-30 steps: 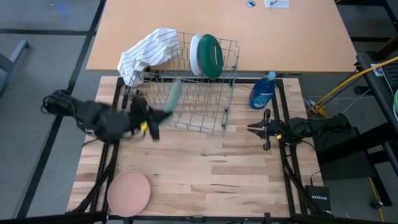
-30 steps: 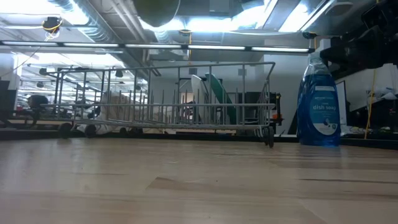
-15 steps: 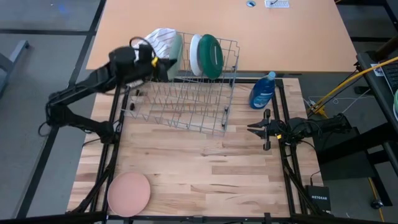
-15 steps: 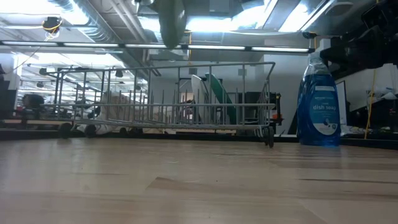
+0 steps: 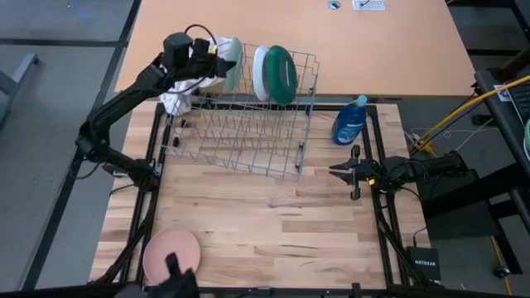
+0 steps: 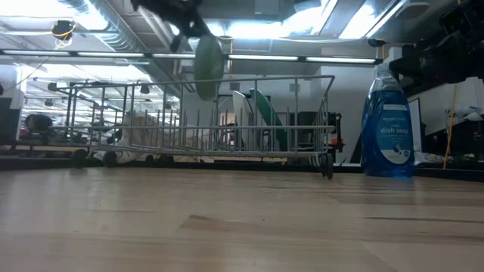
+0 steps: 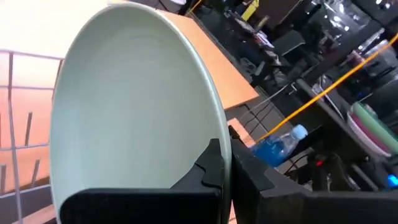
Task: Sort dishes
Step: Put the light green plate into the dish rack
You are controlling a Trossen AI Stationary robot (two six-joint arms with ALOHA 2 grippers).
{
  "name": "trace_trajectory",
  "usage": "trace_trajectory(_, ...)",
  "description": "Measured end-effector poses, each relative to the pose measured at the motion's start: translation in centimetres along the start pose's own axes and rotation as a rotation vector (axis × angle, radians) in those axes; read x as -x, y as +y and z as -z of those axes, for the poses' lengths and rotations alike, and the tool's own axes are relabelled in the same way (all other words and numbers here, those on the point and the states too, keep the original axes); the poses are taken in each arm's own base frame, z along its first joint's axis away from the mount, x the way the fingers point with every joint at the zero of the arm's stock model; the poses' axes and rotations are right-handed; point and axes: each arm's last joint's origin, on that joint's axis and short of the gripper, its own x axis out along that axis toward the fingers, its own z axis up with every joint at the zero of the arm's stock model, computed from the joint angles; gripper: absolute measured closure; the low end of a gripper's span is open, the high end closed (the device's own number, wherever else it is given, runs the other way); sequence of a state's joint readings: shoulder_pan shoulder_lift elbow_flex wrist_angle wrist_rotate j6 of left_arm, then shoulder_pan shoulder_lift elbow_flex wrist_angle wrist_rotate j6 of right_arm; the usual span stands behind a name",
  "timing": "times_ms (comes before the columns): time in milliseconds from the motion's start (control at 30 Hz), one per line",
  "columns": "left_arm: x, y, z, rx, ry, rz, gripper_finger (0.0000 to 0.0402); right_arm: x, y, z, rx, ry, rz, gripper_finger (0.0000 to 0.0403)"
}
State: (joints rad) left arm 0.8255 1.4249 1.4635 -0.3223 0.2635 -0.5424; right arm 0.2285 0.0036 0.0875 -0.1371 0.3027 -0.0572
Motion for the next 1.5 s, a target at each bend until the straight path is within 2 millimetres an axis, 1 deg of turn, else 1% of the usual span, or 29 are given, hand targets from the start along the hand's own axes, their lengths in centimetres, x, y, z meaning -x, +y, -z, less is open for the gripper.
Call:
trace_trajectory(133, -2.5, 2.7, -0.6, 0.082, 0.009, 0.048, 0.0401, 0.0, 0.0, 0.0, 0.0, 0.0, 0.0, 0.0331)
trace_trajectory(267, -5.3, 5.0, -0.7, 0.168, 0.01, 0.119, 0.0401, 0.0, 0.0, 0.0, 0.0, 0.001, 0.0, 0.0331)
trace_trajectory(367, -7.0, 6.7, -0.6, 0.217, 0.001, 0.137, 0.0401, 0.0, 0.0, 0.0, 0.0, 0.0, 0.0, 0.0331)
trace_trajectory(500, -8.4, 8.8, -0.5, 0.259, -0.015, 0.122, 0.0401, 0.0, 0.0, 0.0, 0.0, 0.001, 0.0, 0.0331)
trace_trajectory(700, -9.1, 11.2, -0.7, 0.277, -0.033, 0.097, 0.0401, 0.0, 0.0, 0.0, 0.0, 0.001, 0.0, 0.0331)
trace_trajectory(933, -10.0, 12.4, -0.2, 0.283, -0.016, 0.097, 0.0401, 0.0, 0.0, 0.0, 0.0, 0.0, 0.0, 0.0331)
trace_trajectory(1267, -11.3, 13.3, 0.6, 0.312, -0.01, 0.087, 0.0401, 0.0, 0.0, 0.0, 0.0, 0.001, 0.0, 0.0331)
trace_trajectory(1400, -11.4, 13.1, 0.6, 0.309, -0.021, 0.106, 0.0401, 0.0, 0.0, 0.0, 0.0, 0.0, 0.0, 0.0331)
trace_trajectory(1500, -11.4, 12.7, 0.1, 0.299, -0.043, 0.172, 0.0401, 0.0, 0.0, 0.0, 0.0, 0.0, 0.0, 0.0331)
